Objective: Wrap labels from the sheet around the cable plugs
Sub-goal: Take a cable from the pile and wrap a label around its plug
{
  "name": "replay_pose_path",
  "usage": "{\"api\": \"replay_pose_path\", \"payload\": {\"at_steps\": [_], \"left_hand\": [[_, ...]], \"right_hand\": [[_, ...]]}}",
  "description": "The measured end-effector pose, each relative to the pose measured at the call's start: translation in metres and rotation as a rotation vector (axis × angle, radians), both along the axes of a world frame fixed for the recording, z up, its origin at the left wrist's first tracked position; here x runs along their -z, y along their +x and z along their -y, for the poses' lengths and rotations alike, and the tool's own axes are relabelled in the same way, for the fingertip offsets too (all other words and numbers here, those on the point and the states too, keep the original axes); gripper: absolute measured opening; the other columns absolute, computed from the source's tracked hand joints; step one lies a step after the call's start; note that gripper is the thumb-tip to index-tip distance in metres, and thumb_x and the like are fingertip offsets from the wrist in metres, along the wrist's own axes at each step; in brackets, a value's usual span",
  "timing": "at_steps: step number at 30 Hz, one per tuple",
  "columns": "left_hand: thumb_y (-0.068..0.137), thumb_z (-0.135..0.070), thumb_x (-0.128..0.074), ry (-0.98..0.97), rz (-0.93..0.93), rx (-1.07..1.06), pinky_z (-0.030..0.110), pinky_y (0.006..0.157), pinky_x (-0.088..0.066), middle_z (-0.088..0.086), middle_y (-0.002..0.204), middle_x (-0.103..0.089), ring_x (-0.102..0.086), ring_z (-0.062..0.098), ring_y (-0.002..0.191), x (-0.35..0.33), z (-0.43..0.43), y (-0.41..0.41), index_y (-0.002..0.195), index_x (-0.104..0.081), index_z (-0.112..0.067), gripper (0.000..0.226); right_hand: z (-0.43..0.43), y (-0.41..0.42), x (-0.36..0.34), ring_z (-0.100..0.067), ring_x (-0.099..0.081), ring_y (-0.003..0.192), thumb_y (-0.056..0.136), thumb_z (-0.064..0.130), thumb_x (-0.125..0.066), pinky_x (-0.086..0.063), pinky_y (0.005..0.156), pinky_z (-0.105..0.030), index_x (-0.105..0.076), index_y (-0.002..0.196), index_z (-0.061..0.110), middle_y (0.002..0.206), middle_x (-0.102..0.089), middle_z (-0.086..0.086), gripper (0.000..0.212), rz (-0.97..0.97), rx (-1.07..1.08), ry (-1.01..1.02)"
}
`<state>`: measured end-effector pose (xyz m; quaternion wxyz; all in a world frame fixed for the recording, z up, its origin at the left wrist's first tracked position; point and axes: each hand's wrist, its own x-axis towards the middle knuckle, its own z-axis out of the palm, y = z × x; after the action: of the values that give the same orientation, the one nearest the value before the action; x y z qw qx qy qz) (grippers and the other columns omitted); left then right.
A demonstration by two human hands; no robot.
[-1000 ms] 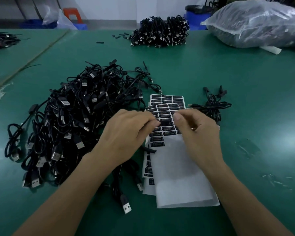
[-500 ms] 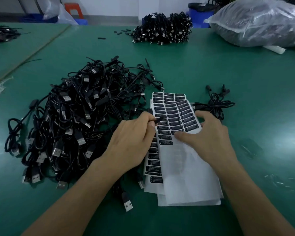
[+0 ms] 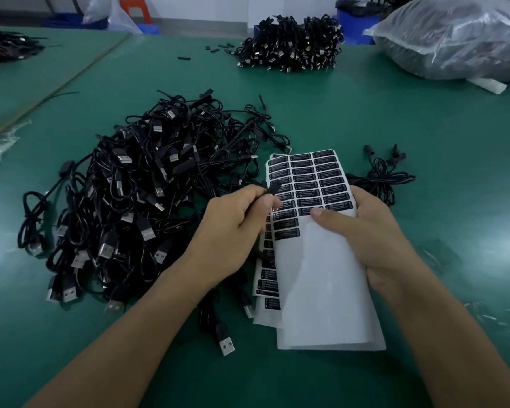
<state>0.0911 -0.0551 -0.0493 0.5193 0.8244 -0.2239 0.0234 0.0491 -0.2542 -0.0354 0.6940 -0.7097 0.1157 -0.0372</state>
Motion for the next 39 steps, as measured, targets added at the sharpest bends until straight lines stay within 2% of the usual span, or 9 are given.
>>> {"api": "replay_pose_path", "payload": {"at_steps": [4,8,13,16,20,22,24,33,39], "left_hand": [[0.108,-0.027,-0.042,-0.062,-0.046,0.023,0.023,0.056,-0.041,-0.013,0.060,-0.053,-0.045,0.003,0.055,-0.003,0.000,-0.001,0.083,-0.066,-0.025,0.034],[0.097,-0.048,-0.039,0.026,-0.003,0.034,0.042,0.055,-0.040,-0.011,0.061,-0.048,-0.042,0.011,0.054,-0.003,0.003,-0.006,0.075,-0.043,-0.027,0.030],[0.074,-0.056,-0.067,0.278,0.115,0.013,0.029,0.054,-0.047,-0.014,0.080,-0.061,-0.057,0.008,0.064,-0.004,0.005,-0.010,0.079,-0.041,-0.034,0.035],[0.072,-0.053,-0.076,0.240,0.091,0.012,0.032,0.058,-0.052,-0.016,0.081,-0.065,-0.061,0.006,0.068,-0.004,0.006,-0.011,0.077,-0.041,-0.035,0.040],[0.068,-0.053,-0.077,0.161,0.056,0.021,0.041,0.064,-0.057,-0.020,0.087,-0.068,-0.066,0.007,0.072,-0.005,0.006,-0.011,0.074,-0.037,-0.045,0.041],[0.069,-0.051,-0.078,0.142,0.067,0.027,0.041,0.063,-0.057,-0.022,0.088,-0.068,-0.067,0.007,0.072,-0.005,0.006,-0.011,0.071,-0.035,-0.050,0.043],[0.070,-0.047,-0.080,0.118,0.092,0.028,0.040,0.061,-0.057,-0.021,0.087,-0.068,-0.067,0.007,0.071,-0.005,0.006,-0.011,0.071,-0.034,-0.044,0.046],[0.074,-0.036,-0.079,0.087,0.129,0.021,0.045,0.066,-0.059,-0.012,0.079,-0.072,-0.070,0.013,0.072,-0.005,0.008,-0.012,0.072,-0.034,-0.027,0.045],[0.073,-0.027,-0.076,0.034,0.092,0.013,0.044,0.066,-0.060,-0.017,0.079,-0.073,-0.071,0.010,0.070,-0.005,0.008,-0.012,0.069,-0.033,-0.025,0.043]], "right_hand": [[-0.002,-0.001,-0.001,-0.023,-0.075,0.094,0.088,0.002,-0.071,-0.060,0.084,-0.043,-0.067,0.113,0.015,0.104,-0.077,-0.002,0.029,0.002,-0.003,0.046],[-0.005,-0.001,0.000,-0.020,-0.074,0.096,0.088,0.004,-0.072,-0.059,0.089,-0.046,-0.066,0.114,0.019,0.105,-0.077,0.001,0.031,0.035,0.014,0.007],[-0.012,-0.002,0.005,-0.014,-0.073,0.090,0.087,0.011,-0.075,-0.059,0.088,-0.045,-0.065,0.107,0.029,0.099,-0.076,0.009,0.029,0.097,0.055,-0.118],[-0.012,-0.002,0.005,-0.010,-0.072,0.091,0.088,0.013,-0.074,-0.058,0.087,-0.041,-0.064,0.108,0.031,0.100,-0.075,0.012,0.029,0.104,0.037,-0.128],[-0.010,-0.003,0.002,-0.012,-0.074,0.088,0.078,0.004,-0.080,-0.059,0.069,-0.023,-0.063,0.113,0.023,0.100,-0.076,0.007,0.044,0.081,-0.076,-0.081],[-0.009,-0.004,0.002,-0.012,-0.074,0.084,0.074,-0.002,-0.081,-0.057,0.065,-0.020,-0.063,0.113,0.021,0.098,-0.076,0.005,0.049,0.071,-0.091,-0.085],[-0.009,-0.003,0.001,-0.011,-0.074,0.082,0.074,-0.004,-0.080,-0.056,0.063,-0.018,-0.063,0.112,0.022,0.096,-0.077,0.007,0.049,0.066,-0.077,-0.064],[-0.010,-0.002,0.003,-0.018,-0.076,0.084,0.078,-0.001,-0.080,-0.062,0.067,-0.030,-0.063,0.113,0.019,0.097,-0.077,0.002,0.044,0.005,-0.078,0.003],[-0.010,-0.002,0.004,-0.017,-0.076,0.083,0.078,-0.001,-0.080,-0.061,0.066,-0.028,-0.063,0.113,0.018,0.096,-0.077,0.003,0.043,0.015,-0.084,0.014]]}}
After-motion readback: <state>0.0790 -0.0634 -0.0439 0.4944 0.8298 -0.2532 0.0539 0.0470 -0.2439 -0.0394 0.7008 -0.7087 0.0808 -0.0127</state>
